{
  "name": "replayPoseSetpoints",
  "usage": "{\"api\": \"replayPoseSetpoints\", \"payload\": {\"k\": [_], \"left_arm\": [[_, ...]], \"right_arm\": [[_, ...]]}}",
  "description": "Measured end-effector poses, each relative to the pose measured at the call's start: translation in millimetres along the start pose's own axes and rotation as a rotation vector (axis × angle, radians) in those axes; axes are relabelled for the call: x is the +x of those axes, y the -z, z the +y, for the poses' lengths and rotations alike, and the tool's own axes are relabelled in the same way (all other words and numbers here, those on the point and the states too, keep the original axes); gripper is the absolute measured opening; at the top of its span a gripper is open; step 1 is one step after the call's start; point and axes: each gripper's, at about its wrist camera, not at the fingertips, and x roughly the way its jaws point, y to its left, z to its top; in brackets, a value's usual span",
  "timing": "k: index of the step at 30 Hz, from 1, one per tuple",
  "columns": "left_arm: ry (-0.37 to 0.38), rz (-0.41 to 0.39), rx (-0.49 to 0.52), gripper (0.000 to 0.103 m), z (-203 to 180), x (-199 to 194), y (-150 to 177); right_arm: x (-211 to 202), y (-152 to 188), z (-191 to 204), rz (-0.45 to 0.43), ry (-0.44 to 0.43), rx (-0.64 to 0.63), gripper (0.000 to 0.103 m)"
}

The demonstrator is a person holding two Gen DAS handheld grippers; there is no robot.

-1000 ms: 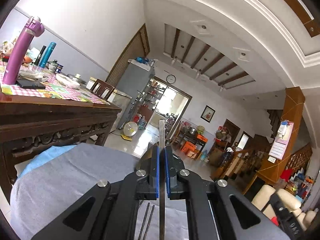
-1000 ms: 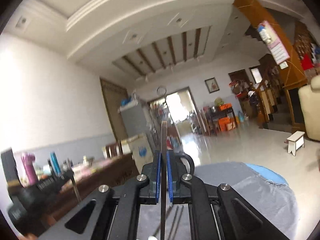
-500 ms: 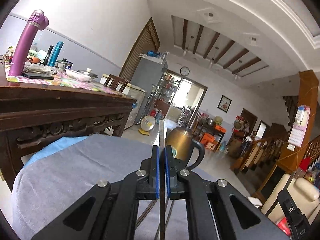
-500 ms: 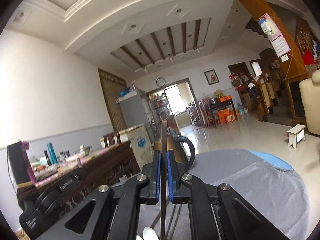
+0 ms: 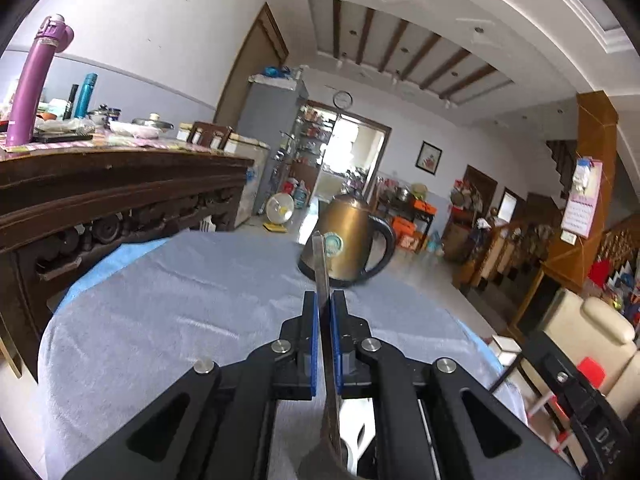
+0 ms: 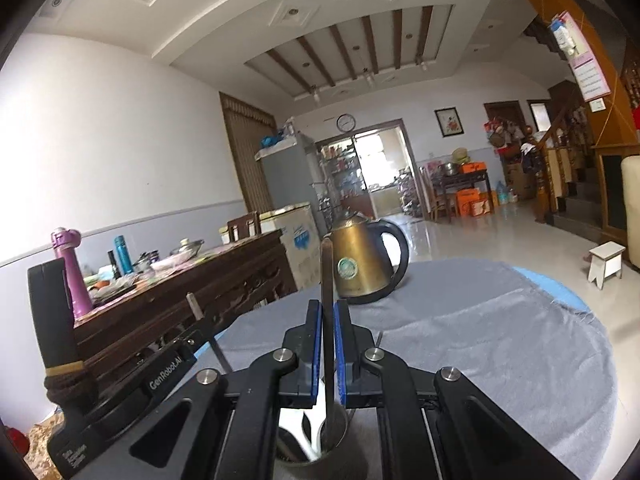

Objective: Organize utensils
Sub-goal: 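Lift the chopsticks with both tools and drop them into the grey cup, then withdraw both open tools from the cup back toward the remaining chopsticks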

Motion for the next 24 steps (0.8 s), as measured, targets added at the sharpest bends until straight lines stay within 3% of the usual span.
{"api": "replayPoseSetpoints", "payload": {"k": [6, 8, 9, 10, 11, 17, 20, 24], "left_arm": [[0.033, 0.017, 0.044, 0.006, 2.5, -17.6, 1.5], [0.042, 0.018, 0.056, 0.016, 4.0, -23.6, 1.0], [0.047, 0.018, 0.065, 0.021, 4.3, -26.1, 0.5], [0.046, 0.016, 0.076, 0.032, 5.0, -28.9, 0.4], [0.045, 0.012, 0.089, 0.039, 6.6, -33.4, 1.4], [0.009, 0.049, 0.125, 0.044, 22.2, -43.0, 16.2], [-0.036, 0.085, 0.136, 0.052, 33.4, -38.8, 27.0], [-0.096, 0.171, 0.106, 0.053, 52.3, -22.7, 39.4]], "right_arm": [[-5.8, 4.5, -3.1, 0.059, -0.050, 0.014, 0.012], [-9.0, 5.0, -7.2, 0.073, -0.053, 0.027, 0.034], [-12.0, 5.1, -10.5, 0.068, -0.051, 0.041, 0.041], [-16.3, 4.6, -14.9, 0.052, -0.052, 0.061, 0.051], [-19.6, 3.5, -16.8, 0.038, -0.051, 0.073, 0.053], [-36.7, -4.0, -44.3, -0.030, 0.028, 0.121, 0.053], [-33.4, -2.1, -59.1, -0.010, 0.061, 0.162, 0.052], [-20.8, 12.3, -85.1, 0.064, 0.106, 0.228, 0.052]]}}
